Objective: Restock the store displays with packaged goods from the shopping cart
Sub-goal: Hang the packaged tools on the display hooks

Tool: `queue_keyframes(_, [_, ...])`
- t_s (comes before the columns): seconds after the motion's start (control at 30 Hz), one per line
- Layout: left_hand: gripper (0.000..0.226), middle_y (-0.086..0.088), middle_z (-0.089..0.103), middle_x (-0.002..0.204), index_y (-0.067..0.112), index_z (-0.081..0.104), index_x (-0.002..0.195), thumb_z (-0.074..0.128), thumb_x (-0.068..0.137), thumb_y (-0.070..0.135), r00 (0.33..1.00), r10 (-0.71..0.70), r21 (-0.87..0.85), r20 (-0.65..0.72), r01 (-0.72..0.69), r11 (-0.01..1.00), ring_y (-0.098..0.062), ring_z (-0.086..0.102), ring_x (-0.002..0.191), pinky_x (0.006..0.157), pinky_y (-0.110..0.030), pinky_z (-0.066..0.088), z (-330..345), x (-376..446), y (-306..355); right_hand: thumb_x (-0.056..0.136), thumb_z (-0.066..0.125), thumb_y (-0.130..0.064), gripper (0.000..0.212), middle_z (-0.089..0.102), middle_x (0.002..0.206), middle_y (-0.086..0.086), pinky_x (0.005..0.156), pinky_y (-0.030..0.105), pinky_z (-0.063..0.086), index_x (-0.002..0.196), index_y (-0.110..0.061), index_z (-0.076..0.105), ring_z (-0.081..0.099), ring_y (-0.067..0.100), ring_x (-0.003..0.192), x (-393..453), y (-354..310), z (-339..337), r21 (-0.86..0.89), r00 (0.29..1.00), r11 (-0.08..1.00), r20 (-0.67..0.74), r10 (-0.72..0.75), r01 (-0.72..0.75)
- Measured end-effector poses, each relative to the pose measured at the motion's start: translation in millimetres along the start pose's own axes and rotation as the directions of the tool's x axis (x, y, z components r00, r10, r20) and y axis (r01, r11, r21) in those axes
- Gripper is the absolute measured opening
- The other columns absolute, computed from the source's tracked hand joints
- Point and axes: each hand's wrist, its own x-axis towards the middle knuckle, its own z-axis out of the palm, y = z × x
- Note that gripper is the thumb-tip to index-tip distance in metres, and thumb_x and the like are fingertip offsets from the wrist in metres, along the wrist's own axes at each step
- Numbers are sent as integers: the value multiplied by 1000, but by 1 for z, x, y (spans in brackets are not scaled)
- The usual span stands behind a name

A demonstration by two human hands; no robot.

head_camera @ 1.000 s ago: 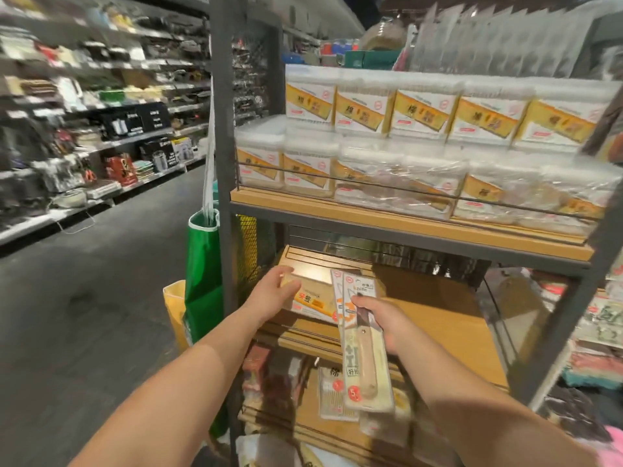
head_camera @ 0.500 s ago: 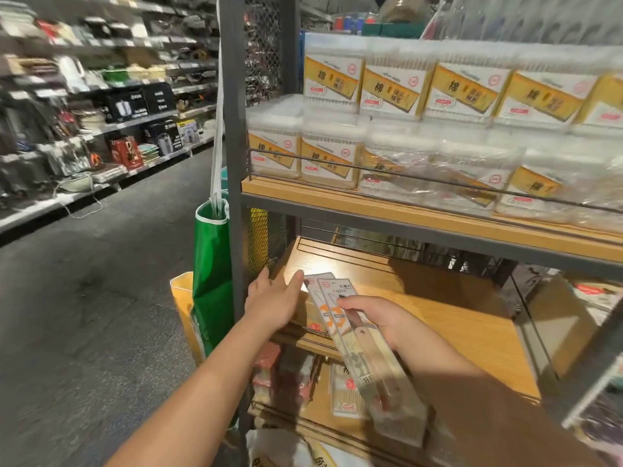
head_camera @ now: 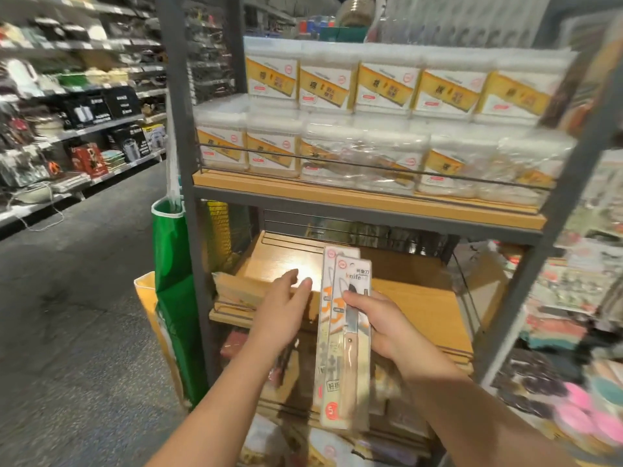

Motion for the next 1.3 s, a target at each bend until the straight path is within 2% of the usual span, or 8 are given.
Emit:
queue_keyframes(0.17, [37,10,62,112,25,54,129,58,96,39,998,55,-183,28,-49,982,-8,60,101,92,-33,50,57,-67,45,86,69,-2,23,72,106,22,100,61,46,109,-3,69,65,43,106,-74,0,-63,-7,988,995,-117,-100,100])
queue_keyframes(0.37, [21,9,66,61,13,66,96,78,83,24,918,54,-341,394,91,936,-1,56,51,55,-21,44,139,-160,87,92,61,0,20,74,105,17,85,49,57,111,-5,66,71,34,95,-188,-3,-150,-13,941,967,-225,-253,256])
queue_keyframes(0.47, [12,6,65,64,11,68,92,75,84,9,842,91,-388,531,147,910,-5,55,53,51,-17,42,182,-191,110,94,57,2,15,75,88,9,69,38,61,101,-8,66,72,23,75,-239,-8,-191,22,905,952,-317,-283,305])
queue_keyframes(0.57, [10,-4,73,80,8,69,95,71,86,6,786,123,-436,605,198,878,-10,63,62,52,-19,47,220,-214,145,95,57,-1,19,73,100,16,77,43,59,112,-1,65,71,29,84,-278,-20,-231,23,875,948,-393,-283,317])
queue_keyframes(0.77, [29,-13,68,83,10,68,85,82,68,30,787,194,-500,585,162,851,-20,59,68,59,-28,45,281,-231,216,94,59,-3,23,75,100,13,75,38,61,116,-1,64,73,25,84,-330,-59,-306,-83,826,929,-435,-360,361])
queue_keyframes(1.0, [7,-6,72,74,7,66,85,70,89,12,775,318,-561,546,57,826,-14,63,58,53,-24,48,340,-204,296,93,64,-7,19,75,103,13,67,34,60,112,-4,65,73,22,86,-347,-110,-374,-252,710,909,-568,-417,333])
queue_keyframes(1.2, [19,1,68,67,11,66,80,62,95,22,749,409,-577,522,-43,815,-17,59,64,65,-31,45,388,-134,374,91,68,-12,17,71,104,25,82,52,57,100,3,65,72,33,88,-319,-216,-421,-448,620,854,-599,-507,265])
queue_keyframes(1.3, [29,1,64,66,6,65,80,62,94,31,764,434,-559,478,-117,821,-17,55,63,62,-30,42,399,-87,413,91,69,-14,24,72,91,20,58,31,58,103,6,62,68,17,65,-291,-265,-439,-472,601,836,-594,-535,278])
